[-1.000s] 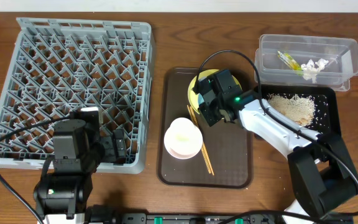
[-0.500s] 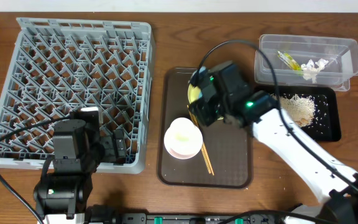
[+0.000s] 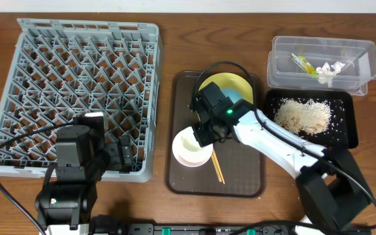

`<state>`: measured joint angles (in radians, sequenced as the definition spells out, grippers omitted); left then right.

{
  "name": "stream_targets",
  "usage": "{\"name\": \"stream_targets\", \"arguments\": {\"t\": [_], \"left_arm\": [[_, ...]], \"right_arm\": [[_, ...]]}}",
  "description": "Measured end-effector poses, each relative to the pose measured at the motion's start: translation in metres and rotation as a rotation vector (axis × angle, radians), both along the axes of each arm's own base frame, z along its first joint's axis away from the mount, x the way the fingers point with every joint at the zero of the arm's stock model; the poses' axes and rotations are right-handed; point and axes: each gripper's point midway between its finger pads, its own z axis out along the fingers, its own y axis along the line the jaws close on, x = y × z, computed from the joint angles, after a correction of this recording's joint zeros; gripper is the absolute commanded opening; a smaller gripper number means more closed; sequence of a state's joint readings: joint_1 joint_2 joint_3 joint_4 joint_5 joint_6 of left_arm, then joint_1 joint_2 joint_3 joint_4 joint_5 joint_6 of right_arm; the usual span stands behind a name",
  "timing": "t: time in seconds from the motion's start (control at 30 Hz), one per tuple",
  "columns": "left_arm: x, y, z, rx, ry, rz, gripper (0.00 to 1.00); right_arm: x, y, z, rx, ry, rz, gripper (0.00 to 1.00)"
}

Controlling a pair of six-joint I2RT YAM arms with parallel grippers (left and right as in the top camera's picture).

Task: Sort waste into correct bins and load items into the dishwasher
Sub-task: 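Grasp the white cup with the right gripper and lift it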

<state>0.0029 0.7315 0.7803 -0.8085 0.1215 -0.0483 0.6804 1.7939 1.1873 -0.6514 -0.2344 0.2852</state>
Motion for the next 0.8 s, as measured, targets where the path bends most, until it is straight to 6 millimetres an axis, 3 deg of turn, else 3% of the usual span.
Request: {"name": "stream_targets", "arguments": {"t": [0.2, 0.27, 0.37, 0.47, 0.57, 0.67, 0.8], "left_arm": [[0.000, 0.000, 0.000, 0.000, -0.002, 0.001, 0.93], [0.001, -0.001, 0.001, -0.014, -0.004, 0.011, 0.93], [0.005, -0.009, 0.006, -0.075, -0.026, 0.003, 0.93], [0.015, -0.029, 0.018, -0.171, -0.081, -0.068, 0.93], [0.026, -0.050, 0.032, -0.282, -0.125, -0.142, 0.93], [0.038, -0.071, 0.042, -0.396, -0.148, -0.223, 0.93], [0.056, -0.101, 0.057, -0.549, -0.184, -0.378, 0.93]], "right_arm": [[-0.001, -0.009, 0.001, -0.013, 0.026, -0.036, 0.01], [0.007, -0.023, 0.016, -0.007, 0.021, -0.078, 0.01], [0.035, -0.040, 0.059, 0.057, -0.064, -0.156, 0.01], [0.062, -0.059, 0.112, 0.154, -0.193, -0.230, 0.01], [0.079, -0.069, 0.147, 0.267, -0.261, -0.262, 0.01], [0.083, -0.065, 0.158, 0.380, -0.236, -0.240, 0.01], [0.079, -0.046, 0.170, 0.534, -0.187, -0.156, 0.01]]}}
